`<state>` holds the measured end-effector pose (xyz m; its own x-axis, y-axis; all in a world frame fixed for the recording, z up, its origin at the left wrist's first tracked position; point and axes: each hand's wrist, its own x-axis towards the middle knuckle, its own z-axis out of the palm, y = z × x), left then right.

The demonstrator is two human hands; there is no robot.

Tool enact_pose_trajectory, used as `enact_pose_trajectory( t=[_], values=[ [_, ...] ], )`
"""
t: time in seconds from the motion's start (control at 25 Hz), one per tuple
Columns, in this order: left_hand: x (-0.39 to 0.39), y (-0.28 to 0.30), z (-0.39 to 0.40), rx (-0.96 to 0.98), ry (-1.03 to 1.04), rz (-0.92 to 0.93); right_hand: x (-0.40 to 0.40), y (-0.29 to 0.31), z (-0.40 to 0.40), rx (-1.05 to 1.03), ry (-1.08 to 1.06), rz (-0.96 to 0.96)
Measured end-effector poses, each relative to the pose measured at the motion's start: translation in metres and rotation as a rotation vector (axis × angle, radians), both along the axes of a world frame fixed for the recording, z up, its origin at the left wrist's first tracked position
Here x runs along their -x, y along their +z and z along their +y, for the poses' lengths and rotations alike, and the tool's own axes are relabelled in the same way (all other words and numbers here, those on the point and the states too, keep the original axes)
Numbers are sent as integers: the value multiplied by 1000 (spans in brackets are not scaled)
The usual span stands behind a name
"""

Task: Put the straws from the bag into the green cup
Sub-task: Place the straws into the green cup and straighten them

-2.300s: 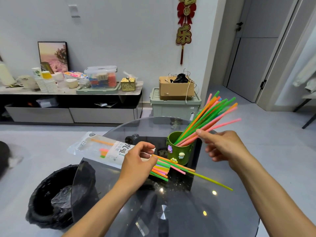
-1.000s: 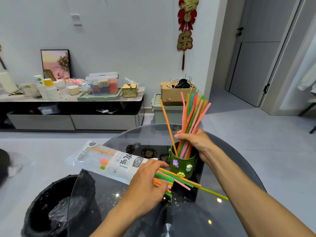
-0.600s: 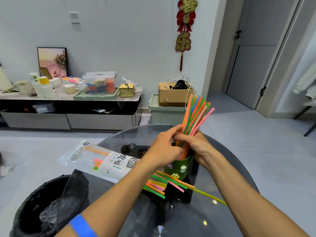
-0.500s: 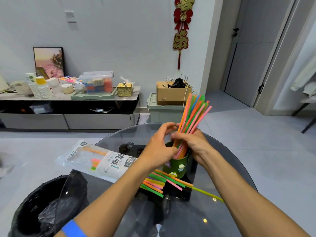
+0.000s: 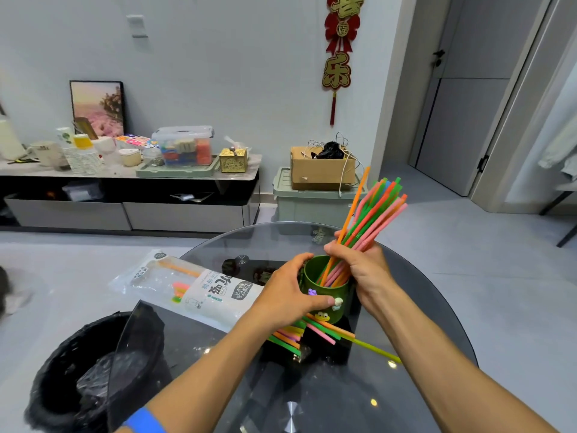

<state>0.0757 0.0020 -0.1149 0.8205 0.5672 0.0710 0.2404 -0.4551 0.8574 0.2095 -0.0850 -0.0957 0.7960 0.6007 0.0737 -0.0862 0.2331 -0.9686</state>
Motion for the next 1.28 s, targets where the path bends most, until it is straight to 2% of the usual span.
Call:
enact_pose_trajectory(
  t=[0.12, 0.28, 0.68, 0.92, 1.08, 1.28],
  values=[
    [0, -1, -1, -6, 17, -8, 5, -4, -5, -68, 33, -34],
    [2, -1, -2, -10, 32, -8, 6, -4, -16, -179, 115, 38],
    [2, 0, -3, -18, 32, 3, -3, -2, -23, -117, 287, -71],
    [1, 0, -3, -10, 37, 3, -6, -2, -25, -124, 259, -46],
    [1, 0, -2, -20, 35, 3, -8, -10, -23, -81, 216, -94],
    [6, 0, -2, -34, 0, 11, -12, -14, -32, 126, 338, -116]
  ],
)
